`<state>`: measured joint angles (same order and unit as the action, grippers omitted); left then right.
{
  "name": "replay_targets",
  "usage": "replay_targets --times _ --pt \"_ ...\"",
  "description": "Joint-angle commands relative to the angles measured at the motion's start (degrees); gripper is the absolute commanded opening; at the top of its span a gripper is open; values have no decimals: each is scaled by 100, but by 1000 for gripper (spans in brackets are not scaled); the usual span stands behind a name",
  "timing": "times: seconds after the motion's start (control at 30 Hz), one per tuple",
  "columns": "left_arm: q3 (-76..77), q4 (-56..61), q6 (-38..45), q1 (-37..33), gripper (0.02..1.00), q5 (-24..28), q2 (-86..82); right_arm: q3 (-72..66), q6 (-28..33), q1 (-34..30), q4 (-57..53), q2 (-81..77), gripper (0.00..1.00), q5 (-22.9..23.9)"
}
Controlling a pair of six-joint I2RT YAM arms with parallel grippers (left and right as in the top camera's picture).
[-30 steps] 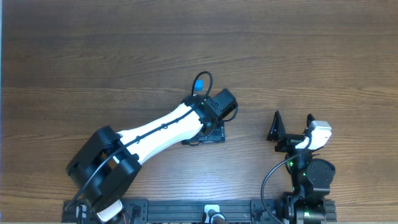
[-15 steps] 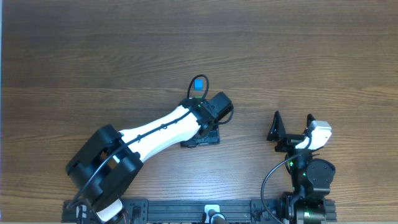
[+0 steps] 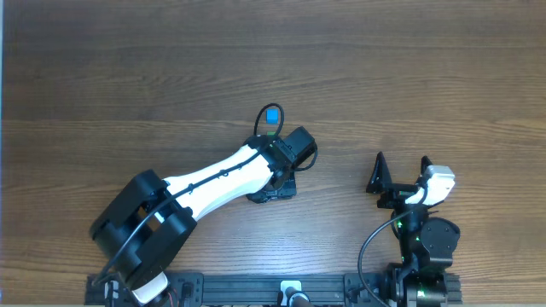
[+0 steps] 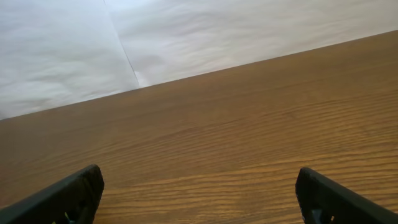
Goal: Stack Cubes
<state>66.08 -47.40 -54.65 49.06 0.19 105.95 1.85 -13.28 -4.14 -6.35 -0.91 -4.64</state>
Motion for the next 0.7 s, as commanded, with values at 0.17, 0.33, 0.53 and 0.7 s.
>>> replay_targets --times 0.17,0.33,0.53,0.7 --pt "-61 0 17 -22 310 -70 -125 -46 4 11 15 55 993 -66" --pt "-63 2 17 -22 261 -70 -127 -46 4 11 15 55 991 -66" --pt "-63 7 17 -22 229 -72 -127 -46 4 11 15 55 991 -66" --pt "-63 2 20 -20 207 -68 -131 -46 4 11 15 55 993 -66"
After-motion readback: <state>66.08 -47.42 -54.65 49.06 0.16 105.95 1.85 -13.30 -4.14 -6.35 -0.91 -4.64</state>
